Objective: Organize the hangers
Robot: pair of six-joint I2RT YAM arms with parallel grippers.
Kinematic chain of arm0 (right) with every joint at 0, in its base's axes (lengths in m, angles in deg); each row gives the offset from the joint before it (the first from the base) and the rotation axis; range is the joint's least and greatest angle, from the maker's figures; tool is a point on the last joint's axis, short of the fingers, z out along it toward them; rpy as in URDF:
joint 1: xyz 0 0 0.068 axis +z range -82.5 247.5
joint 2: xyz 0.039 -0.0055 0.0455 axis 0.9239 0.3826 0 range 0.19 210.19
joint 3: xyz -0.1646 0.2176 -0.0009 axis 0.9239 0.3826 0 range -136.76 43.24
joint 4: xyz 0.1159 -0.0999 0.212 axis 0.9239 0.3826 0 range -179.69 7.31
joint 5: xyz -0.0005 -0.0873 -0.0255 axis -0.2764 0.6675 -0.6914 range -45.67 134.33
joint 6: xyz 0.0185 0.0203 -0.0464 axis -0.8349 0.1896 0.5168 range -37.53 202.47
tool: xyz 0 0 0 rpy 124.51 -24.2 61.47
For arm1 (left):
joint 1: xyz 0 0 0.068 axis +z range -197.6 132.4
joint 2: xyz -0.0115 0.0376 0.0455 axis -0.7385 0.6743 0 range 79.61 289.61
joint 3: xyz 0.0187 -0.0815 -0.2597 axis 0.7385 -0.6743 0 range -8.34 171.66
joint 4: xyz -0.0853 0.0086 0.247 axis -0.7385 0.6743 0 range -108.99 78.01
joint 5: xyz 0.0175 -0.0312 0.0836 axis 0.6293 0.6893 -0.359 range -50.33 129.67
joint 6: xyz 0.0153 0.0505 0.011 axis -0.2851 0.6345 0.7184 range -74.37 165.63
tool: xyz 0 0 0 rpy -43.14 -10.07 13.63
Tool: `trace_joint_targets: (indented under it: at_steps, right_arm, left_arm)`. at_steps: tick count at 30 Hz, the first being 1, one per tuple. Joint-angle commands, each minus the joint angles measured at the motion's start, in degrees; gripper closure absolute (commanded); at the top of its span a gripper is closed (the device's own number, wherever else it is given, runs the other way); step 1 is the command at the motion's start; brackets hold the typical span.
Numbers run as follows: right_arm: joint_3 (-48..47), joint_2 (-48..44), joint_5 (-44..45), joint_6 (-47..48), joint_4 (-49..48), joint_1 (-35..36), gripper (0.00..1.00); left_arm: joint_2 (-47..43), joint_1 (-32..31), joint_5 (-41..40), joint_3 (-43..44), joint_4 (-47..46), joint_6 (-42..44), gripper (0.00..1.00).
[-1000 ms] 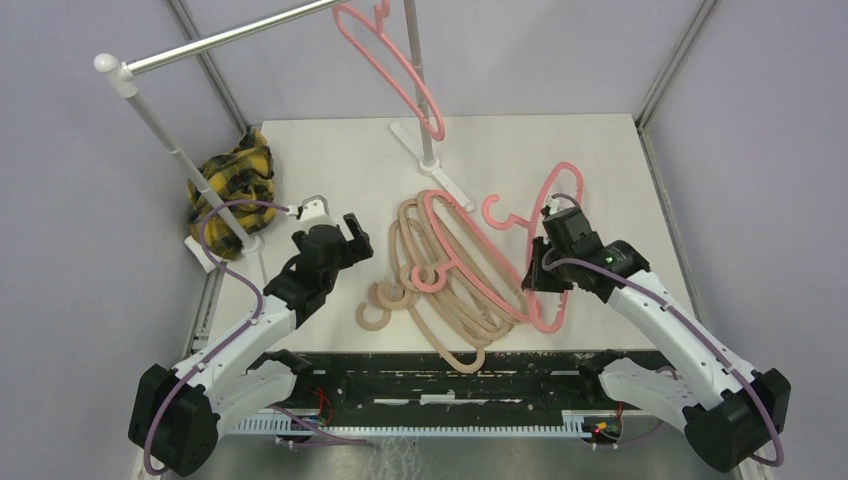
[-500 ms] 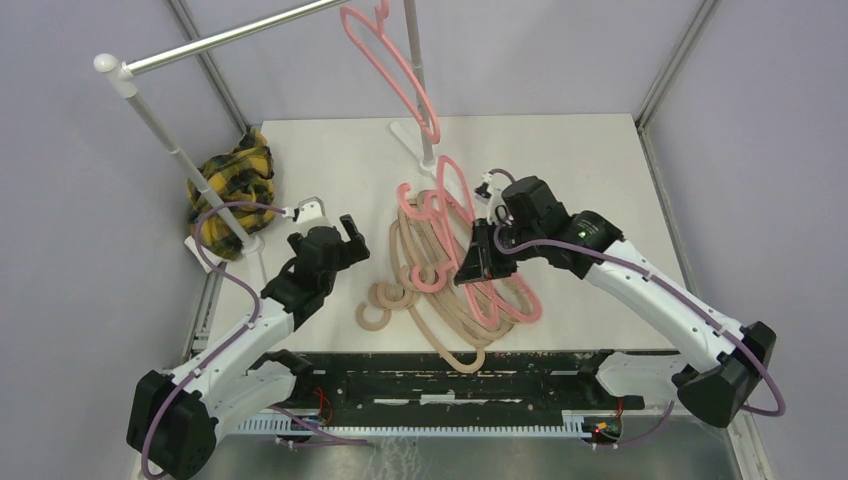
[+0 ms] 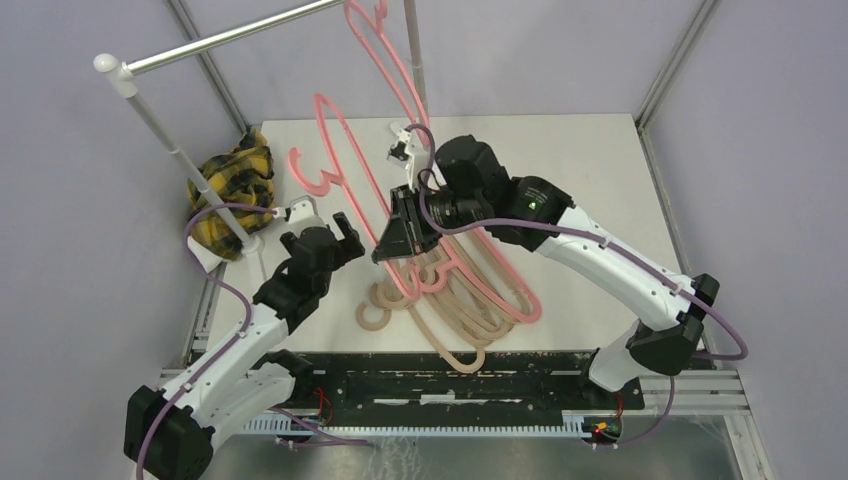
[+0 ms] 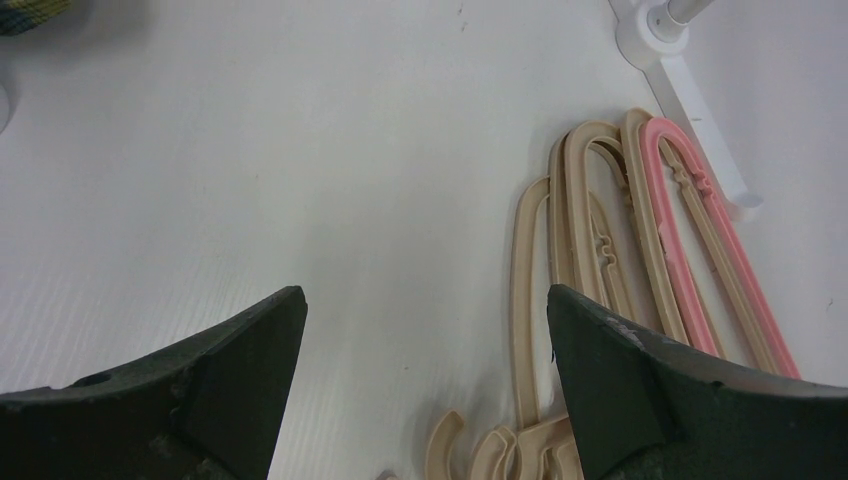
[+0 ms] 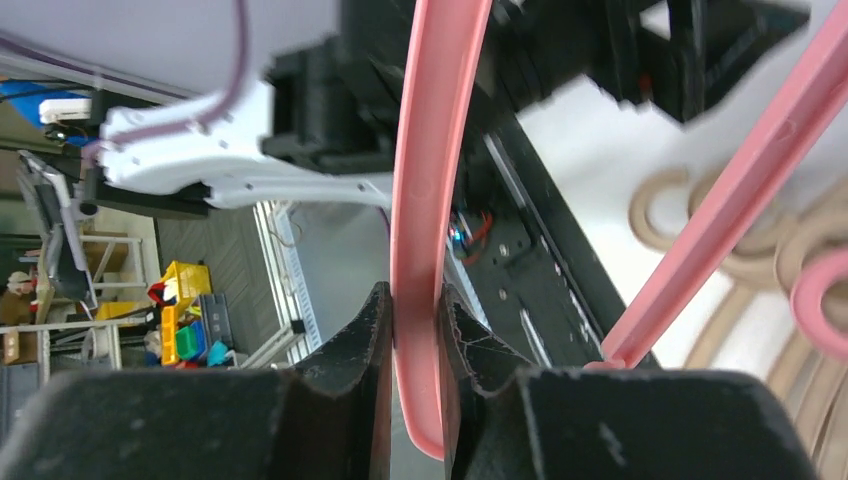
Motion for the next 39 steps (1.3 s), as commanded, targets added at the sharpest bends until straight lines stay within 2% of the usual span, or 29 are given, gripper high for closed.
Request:
trace_joint_targets:
  at_steps: [1, 9, 14, 20, 27, 32, 39]
  right_arm:
    - [-11.14, 4.96, 0.02, 5.12, -5.55, 0.09, 0.99]
    - [-36.92, 22.66, -1.9, 7.5, -7.08, -1.13, 0.99]
    - [-44.94, 30.66, -1.82, 1.48, -15.7, -4.21, 0.99]
    - [-47.17, 35.1, 2.95, -3.08, -26.07, -6.86, 0.99]
    - [-53.09, 40.75, 8.21, -8.06, -32.36, -8.6, 0.99]
    - [-54.08, 42.73, 12.34, -9.03, -31.94, -8.96, 0.99]
    - [-50.83, 42.25, 13.42, -12.39, -30.18, -10.89, 0.99]
  left_arm:
    - [-0.94, -0.22, -1.66, 2.87, -0.04, -2.09, 0.04]
    - [-2.93, -0.24, -2.19, 4.26, 1.81, -1.12, 0.04]
    - [-3.62, -0.23, -2.65, 5.11, 2.63, 0.13, 0.04]
    - [-4.0, -0.18, -1.77, 5.43, 2.96, 0.9, 0.04]
    - [-5.16, -0.26, -1.42, 4.52, 3.45, 0.82, 0.04]
    - [-6.29, -0.2, -1.32, 4.07, 3.72, 0.8, 0.04]
    - [-6.89, -0.18, -1.48, 2.8, 3.45, 0.44, 0.04]
